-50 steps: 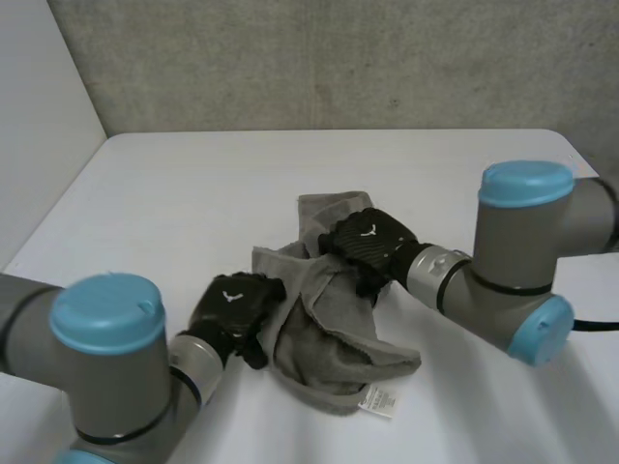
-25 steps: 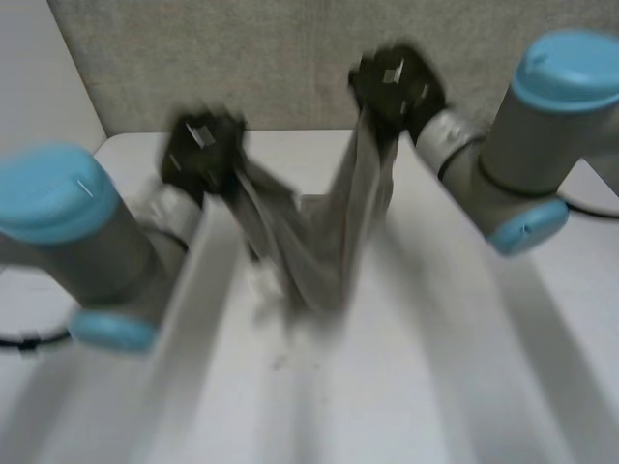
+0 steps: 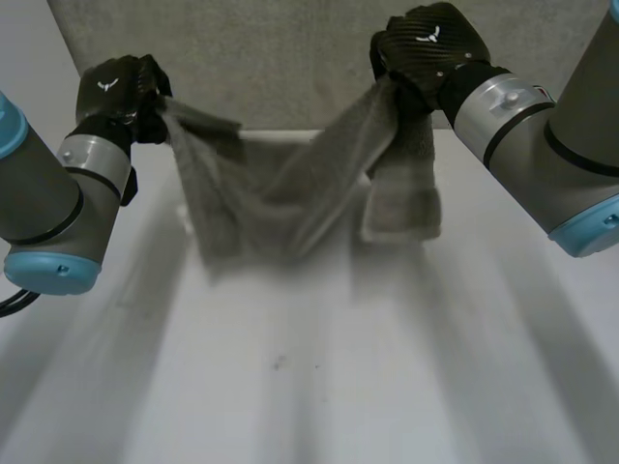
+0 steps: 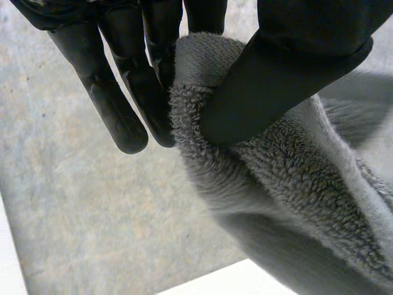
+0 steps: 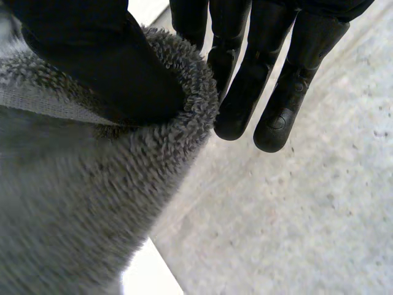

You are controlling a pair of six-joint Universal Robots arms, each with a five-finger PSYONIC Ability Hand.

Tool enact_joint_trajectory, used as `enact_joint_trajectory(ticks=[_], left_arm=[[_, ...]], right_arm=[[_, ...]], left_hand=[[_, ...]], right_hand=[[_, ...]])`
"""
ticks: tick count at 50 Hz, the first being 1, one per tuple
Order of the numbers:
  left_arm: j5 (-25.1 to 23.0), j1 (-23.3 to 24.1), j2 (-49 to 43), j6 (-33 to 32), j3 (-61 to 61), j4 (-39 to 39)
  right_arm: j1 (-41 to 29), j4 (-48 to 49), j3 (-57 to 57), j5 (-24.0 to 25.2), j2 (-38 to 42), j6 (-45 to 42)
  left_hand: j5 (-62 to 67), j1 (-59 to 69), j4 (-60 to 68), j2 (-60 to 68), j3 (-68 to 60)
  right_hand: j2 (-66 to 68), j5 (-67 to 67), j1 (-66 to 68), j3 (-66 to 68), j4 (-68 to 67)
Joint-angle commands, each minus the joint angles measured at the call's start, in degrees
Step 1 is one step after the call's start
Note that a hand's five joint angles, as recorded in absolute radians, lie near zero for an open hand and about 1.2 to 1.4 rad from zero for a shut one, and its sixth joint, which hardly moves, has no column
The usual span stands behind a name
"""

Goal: Fold the towel.

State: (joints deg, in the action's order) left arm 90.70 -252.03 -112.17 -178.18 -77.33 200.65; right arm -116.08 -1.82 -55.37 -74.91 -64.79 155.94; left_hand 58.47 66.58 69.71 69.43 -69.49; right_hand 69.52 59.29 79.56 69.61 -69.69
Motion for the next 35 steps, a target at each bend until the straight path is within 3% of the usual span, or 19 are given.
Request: enact_joint_trajectory(ticks=[1,8,9,10,11,12,14,27,32,35], left_arm=[[0.0,-1.45,-6.9,-0.33,1.83,0.62],[0.09,-1.45,-17.21,-0.33,5.26,-0.35],[0.09,-1.45,-19.12,-0.42,5.7,-0.79],[0.09,-1.45,-20.27,-0.5,5.79,-1.83],[0.09,-1.45,-20.28,-0.5,5.79,-1.84],[0.09,-1.45,-20.54,-0.94,5.88,-3.32],[0.09,-1.45,-20.46,-1.9,5.79,-4.9],[-0.18,0.22,-5.61,-5.25,-3.26,-9.32],[-2.19,7.06,-1.3,-5.51,-10.89,-8.97],[-2.55,8.74,-1.21,-5.51,-12.23,-8.79]], right_arm=[[1.12,-0.55,0.09,-0.15,5.09,-0.46],[1.04,-2.66,-0.44,-0.24,12.23,-1.69],[1.04,-3.18,-0.61,-0.24,13.62,-1.78],[1.04,-3.54,-1.22,-0.32,14.5,-1.78],[1.04,-3.54,-1.23,-0.32,14.51,-1.78],[1.04,-3.72,-2.36,-0.32,14.86,-1.86],[1.12,-3.63,-3.76,-0.32,14.78,-1.87],[2.44,-2.93,-11.6,0.03,10.03,-1.51],[2.44,-2.14,-14.14,-1.02,8.89,-1.51],[2.44,-2.14,-14.5,-1.2,8.71,-1.51]], left_hand=[[11.53,13.42,10.29,10.57,-10.51],[11.53,13.42,10.29,10.57,-10.51],[-0.44,1.45,-1.68,-1.39,1.46],[-30.36,-28.48,-31.61,-31.32,31.39],[-30.66,-28.77,-31.91,-31.62,31.69],[-51.48,-49.59,-52.73,-52.44,52.51],[-56.19,-54.3,-57.43,-57.15,57.21],[-55.39,-53.51,-56.64,-56.35,56.42],[-53.21,-51.32,-54.45,-54.17,54.23],[-50.68,-48.8,-51.93,-51.64,51.71]], right_hand=[[10.48,10.71,0.44,10.39,-10.31],[10.48,10.71,0.44,10.39,-10.31],[10.48,10.71,0.44,10.39,-10.31],[10.48,10.71,0.44,10.39,-10.31],[10.48,10.71,0.44,10.39,-10.31],[10.48,10.71,0.44,10.39,-10.31],[10.48,10.71,0.44,10.39,-10.31],[10.48,10.71,0.44,10.39,-10.31],[10.48,10.71,0.44,10.39,-10.31],[10.48,10.71,0.44,10.39,-10.31]])
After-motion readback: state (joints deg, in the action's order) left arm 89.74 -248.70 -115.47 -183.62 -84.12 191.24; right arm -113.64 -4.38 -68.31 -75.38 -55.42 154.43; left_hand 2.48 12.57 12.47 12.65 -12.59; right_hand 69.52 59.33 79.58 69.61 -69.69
